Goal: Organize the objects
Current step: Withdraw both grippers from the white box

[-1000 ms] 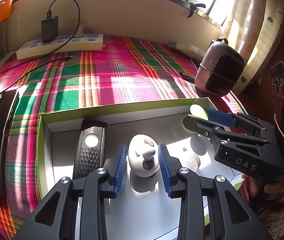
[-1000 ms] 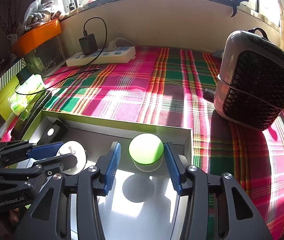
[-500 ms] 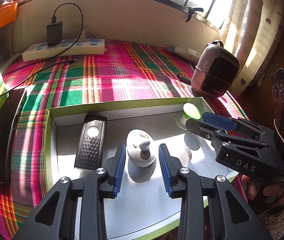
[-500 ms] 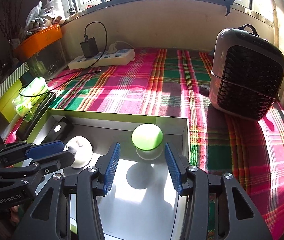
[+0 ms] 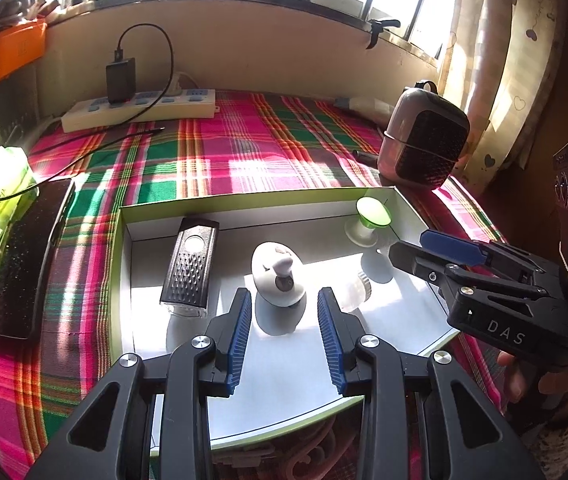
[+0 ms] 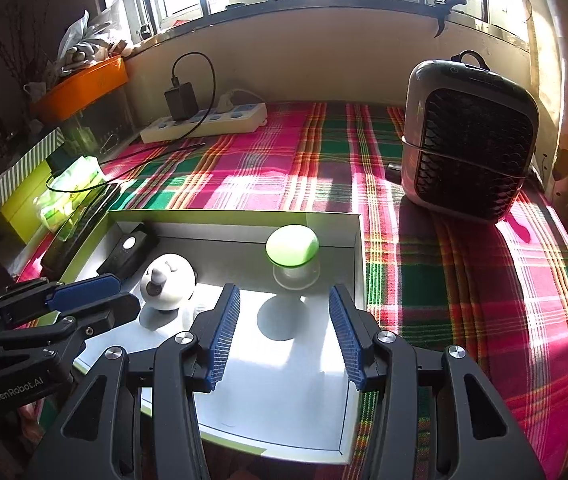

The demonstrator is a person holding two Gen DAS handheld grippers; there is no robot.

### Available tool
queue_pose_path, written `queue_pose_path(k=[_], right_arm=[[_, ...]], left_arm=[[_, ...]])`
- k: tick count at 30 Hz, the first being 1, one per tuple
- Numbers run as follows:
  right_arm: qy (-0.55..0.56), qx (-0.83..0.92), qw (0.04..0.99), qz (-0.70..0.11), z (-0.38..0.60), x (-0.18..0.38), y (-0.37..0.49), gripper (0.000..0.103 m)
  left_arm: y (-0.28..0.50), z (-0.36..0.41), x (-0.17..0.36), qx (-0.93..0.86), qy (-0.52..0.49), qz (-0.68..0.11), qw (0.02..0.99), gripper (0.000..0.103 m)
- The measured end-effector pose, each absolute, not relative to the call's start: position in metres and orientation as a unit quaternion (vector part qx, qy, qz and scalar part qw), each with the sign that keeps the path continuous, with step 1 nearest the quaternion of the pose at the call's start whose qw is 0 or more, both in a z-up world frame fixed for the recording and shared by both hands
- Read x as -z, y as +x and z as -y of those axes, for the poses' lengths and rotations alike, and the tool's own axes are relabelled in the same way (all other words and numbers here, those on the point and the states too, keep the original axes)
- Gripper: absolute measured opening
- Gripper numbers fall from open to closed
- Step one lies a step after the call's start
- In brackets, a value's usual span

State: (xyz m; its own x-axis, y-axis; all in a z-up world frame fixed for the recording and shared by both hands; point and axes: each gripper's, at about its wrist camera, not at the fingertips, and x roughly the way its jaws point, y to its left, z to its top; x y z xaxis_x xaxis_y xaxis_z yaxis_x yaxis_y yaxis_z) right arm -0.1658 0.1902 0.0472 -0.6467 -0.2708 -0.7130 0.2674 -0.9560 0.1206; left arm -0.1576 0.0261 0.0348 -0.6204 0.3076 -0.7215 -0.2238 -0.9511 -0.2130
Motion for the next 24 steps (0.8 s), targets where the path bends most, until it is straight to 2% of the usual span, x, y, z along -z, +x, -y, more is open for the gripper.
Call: queue_pose_path(k=[24], right_arm=[[0.373, 0.918, 0.136, 0.011, -0.199, -0.054, -0.11, 0.048]], left_arm=[[-0.103, -0.001, -0.039, -0.912, -0.386, 0.068, 0.123, 0.032]])
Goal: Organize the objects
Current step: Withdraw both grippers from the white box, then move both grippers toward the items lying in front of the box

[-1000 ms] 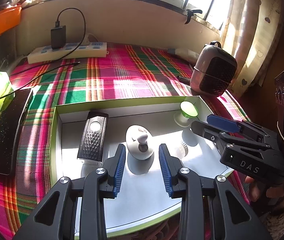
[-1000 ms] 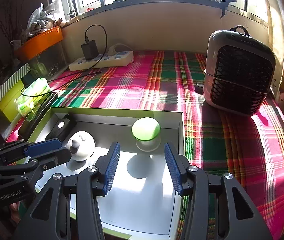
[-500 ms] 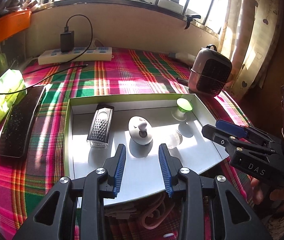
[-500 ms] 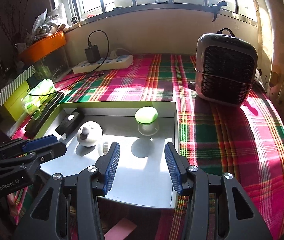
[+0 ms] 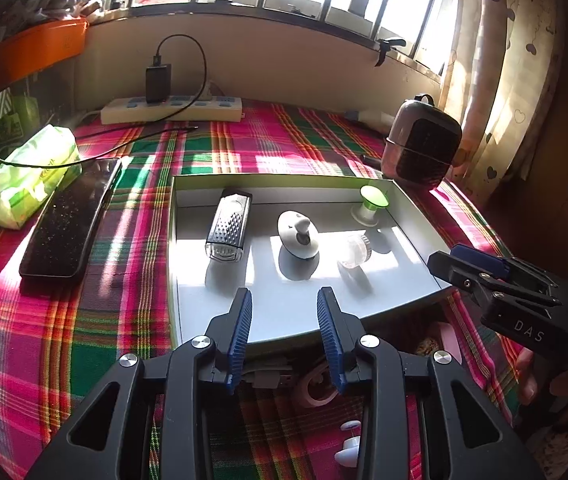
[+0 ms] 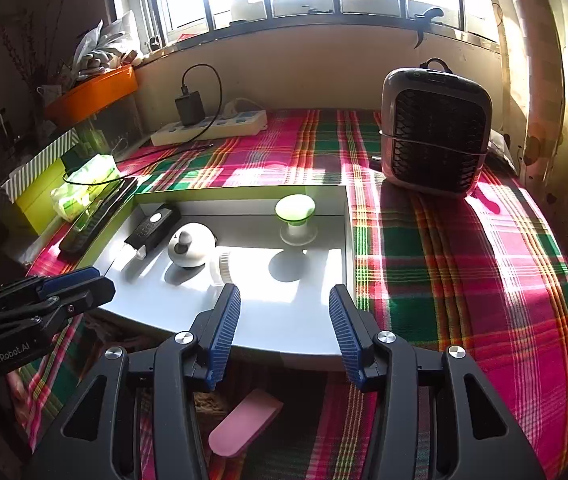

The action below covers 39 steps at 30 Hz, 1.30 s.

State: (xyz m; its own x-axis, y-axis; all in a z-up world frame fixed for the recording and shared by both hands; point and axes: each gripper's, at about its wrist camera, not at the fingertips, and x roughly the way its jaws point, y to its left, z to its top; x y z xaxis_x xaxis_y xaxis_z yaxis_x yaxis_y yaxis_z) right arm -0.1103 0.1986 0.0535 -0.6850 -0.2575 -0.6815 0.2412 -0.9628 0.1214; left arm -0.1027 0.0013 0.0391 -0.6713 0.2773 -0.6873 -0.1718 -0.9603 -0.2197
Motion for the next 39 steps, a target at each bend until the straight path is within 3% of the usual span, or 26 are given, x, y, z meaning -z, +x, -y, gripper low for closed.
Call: queue_pose_path(k=[39], right_arm=[[0.377, 0.917, 0.124, 0.026, -0.207, -0.041, -0.054, 0.048]], left_arm=[[-0.074, 0.036, -0.015, -0.9, -0.4, 0.107, 0.137, 0.032]])
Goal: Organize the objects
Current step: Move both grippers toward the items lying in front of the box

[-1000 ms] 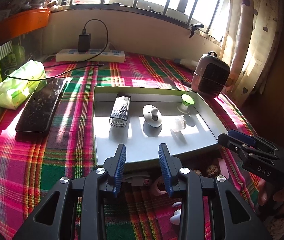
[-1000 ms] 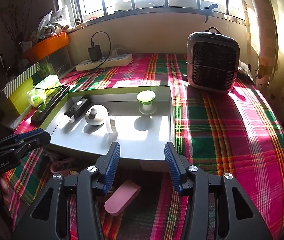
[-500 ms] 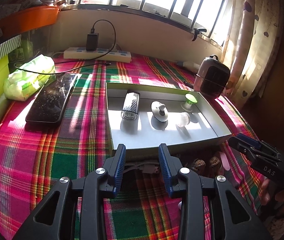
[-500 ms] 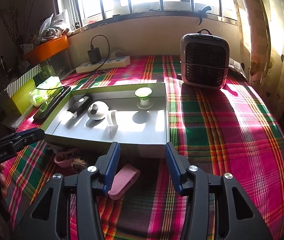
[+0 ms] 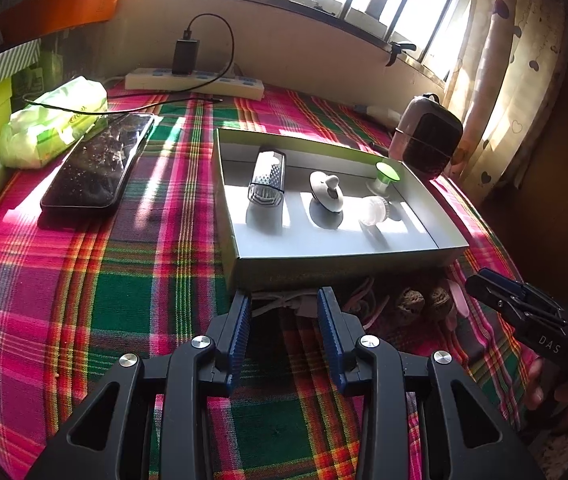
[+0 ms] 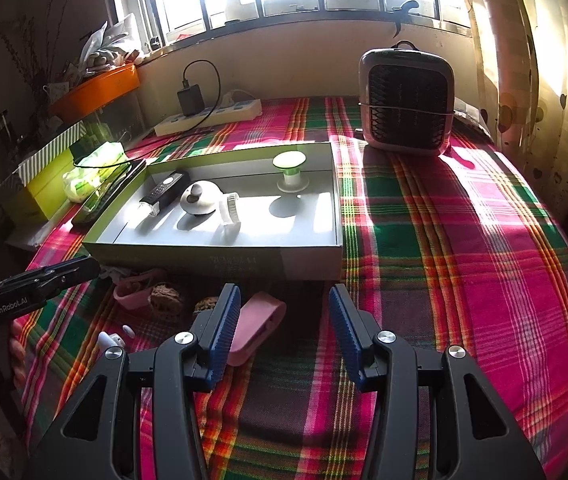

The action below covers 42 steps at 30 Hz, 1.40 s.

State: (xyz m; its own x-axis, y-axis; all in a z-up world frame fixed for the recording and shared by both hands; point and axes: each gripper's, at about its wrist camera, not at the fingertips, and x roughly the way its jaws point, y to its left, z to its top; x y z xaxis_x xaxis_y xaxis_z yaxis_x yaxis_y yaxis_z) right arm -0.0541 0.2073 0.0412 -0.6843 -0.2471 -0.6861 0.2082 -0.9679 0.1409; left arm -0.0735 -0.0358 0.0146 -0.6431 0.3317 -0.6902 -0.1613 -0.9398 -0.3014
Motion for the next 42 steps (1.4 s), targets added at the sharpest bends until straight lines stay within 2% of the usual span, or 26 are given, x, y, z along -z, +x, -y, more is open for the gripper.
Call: queue_pose_path(k=[16, 21, 26, 28, 42], right_arm=[[0.396, 0.908, 0.134, 0.018, -0.2, -0.033, -0.054, 0.048], [0.398, 0.907, 0.137, 0.021, -0.2, -0.033, -0.054, 0.048], [0.4, 0.906, 0.138, 0.025, -0.2, -0.033, -0.055, 0.049], [0.403, 0.904, 0.139, 0.027, -0.201, -0.032, -0.056, 0.054], [0.4, 0.906, 0.134, 0.019, -0.203, -0.033, -0.057, 0.054]], left_arm=[[-0.073, 0.035, -0.012, -0.903, -0.401, 0.089, 0.121, 0.032], [-0.077, 0.043, -0.008, -0.898, -0.409, 0.11, 0.122, 0.033], [-0.082, 0.048, -0.005, -0.892, -0.414, 0.127, 0.129, 0.034], [-0.082, 0.047, -0.005, -0.891, -0.414, 0.128, 0.132, 0.034], [-0.061, 0.03, -0.007, -0.882, -0.421, 0.098, 0.186, 0.034]])
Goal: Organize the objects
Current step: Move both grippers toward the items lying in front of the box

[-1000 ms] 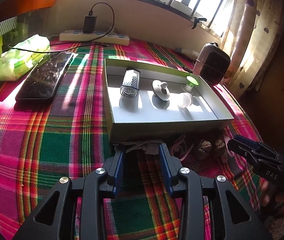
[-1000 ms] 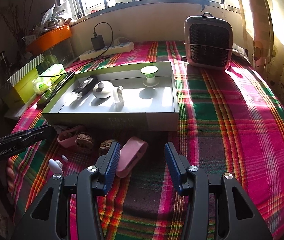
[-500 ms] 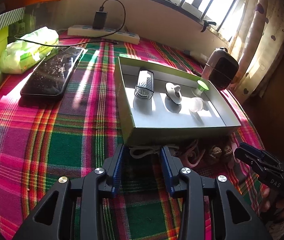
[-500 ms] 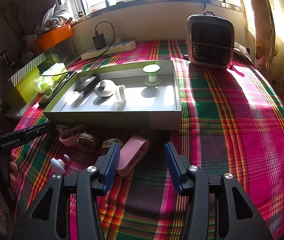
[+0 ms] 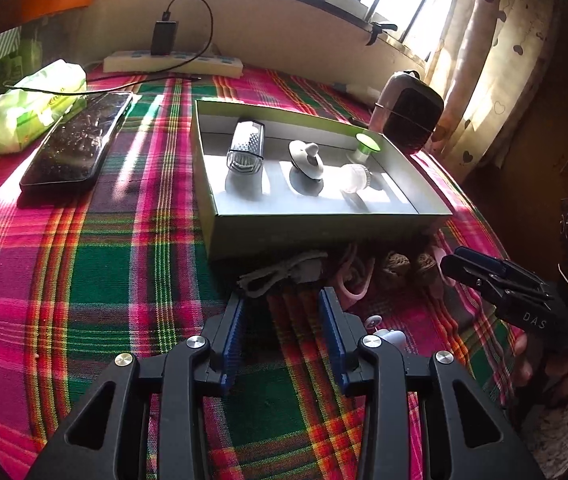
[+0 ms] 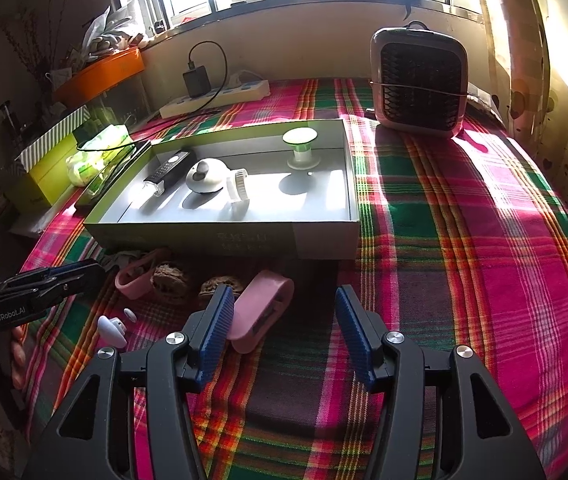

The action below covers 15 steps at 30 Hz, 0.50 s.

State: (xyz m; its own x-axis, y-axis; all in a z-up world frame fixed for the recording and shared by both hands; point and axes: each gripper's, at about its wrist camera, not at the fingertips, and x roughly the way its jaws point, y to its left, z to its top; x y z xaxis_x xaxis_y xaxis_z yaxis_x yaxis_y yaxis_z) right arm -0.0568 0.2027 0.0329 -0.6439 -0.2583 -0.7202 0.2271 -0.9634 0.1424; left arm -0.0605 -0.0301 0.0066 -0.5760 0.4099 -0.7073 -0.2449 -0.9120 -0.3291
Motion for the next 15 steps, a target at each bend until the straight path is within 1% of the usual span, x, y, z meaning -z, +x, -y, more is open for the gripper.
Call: queue_pose_path(k=[5, 13, 15], right_arm=[[0.4, 0.907, 0.133, 0.019, -0.203, -0.033, -0.057, 0.054], [0.399, 0.907, 0.132, 0.021, -0.203, -0.033, -0.057, 0.054], [0.4, 0.907, 0.133, 0.021, -0.203, -0.033, -0.057, 0.054]], left_arm=[[-0.052, 0.021, -0.008, -0.884, -0.419, 0.067, 0.198, 0.034], [-0.066, 0.025, -0.018, -0.901, -0.396, 0.041, 0.173, 0.034], [-0.066, 0.022, -0.022, -0.905, -0.38, 0.023, 0.189, 0.034]])
